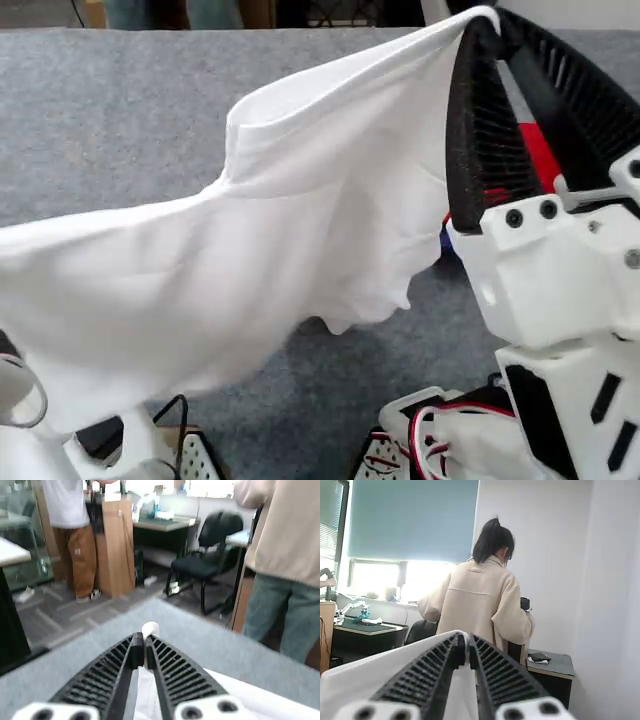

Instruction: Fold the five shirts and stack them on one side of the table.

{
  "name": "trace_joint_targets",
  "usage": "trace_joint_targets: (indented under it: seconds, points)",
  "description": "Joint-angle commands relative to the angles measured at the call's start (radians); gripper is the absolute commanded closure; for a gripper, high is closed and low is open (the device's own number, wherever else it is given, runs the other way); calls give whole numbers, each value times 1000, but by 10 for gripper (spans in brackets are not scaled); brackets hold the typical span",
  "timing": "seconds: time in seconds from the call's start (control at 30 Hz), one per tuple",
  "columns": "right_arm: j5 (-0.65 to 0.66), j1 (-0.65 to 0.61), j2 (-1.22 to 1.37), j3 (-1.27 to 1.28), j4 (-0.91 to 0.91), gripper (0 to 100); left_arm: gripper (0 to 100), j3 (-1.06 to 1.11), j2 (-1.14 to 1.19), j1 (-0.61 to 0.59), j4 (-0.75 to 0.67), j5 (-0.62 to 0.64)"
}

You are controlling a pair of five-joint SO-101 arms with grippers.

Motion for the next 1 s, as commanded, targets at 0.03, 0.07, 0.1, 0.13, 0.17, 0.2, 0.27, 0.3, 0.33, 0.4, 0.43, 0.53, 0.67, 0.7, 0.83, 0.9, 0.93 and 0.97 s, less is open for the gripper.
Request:
trace_joint_targets:
  seconds: [0.03, 0.07, 0.1, 0.13, 0.17, 0.2, 0.27, 0.3, 0.33, 0.4, 0.43, 0.53, 0.67, 0.7, 0.83, 0.9, 0.93, 0.97]
  points:
    - [-3, 3, 1, 15, -18, 985, 971, 268, -121, -12, -5, -9]
    - [-3, -3, -1, 25, -18, 985, 971, 308, -149, -12, -15, -9]
    - [2, -25, -2, 30, -18, 985, 971, 338, -178, -12, -35, -9]
    - [5, -52, -2, 31, -18, 985, 971, 358, -204, -12, -60, -5]
    - [5, -77, -2, 30, -18, 985, 971, 377, -226, -12, -92, -3]
    - [5, -100, -2, 30, -21, 985, 971, 389, -245, -12, -127, -3]
    - [5, -127, -2, 36, -43, 985, 971, 394, -270, -5, -196, -3]
    - [5, -133, -2, 36, -52, 985, 971, 392, -273, -5, -232, -3]
    - [5, -135, -2, 36, -60, 985, 971, 392, -275, -5, -264, -3]
    - [3, -137, -4, 31, -71, 985, 971, 392, -279, -5, -308, -2]
    - [3, -137, -4, 30, -77, 985, 971, 390, -279, -5, -318, -2]
    - [3, -137, -25, 36, -98, 985, 971, 390, -281, -12, -305, -8]
    - [-3, -137, -38, 105, 35, 985, 971, 401, -281, -4, -209, -8]
    - [-5, -138, -36, 143, 100, 985, 971, 409, -281, -4, -176, -8]
    - [-95, -196, -38, 383, 281, 981, 971, 572, -281, -12, -144, -9]
    - [-100, -242, -45, 576, 279, 977, 971, 671, -281, -12, -152, -11]
    - [-78, -255, -45, 676, 279, 963, 971, 717, -282, -13, -167, -11]
    - [-68, -281, -41, 783, 278, 943, 971, 765, -282, -13, -189, -11]
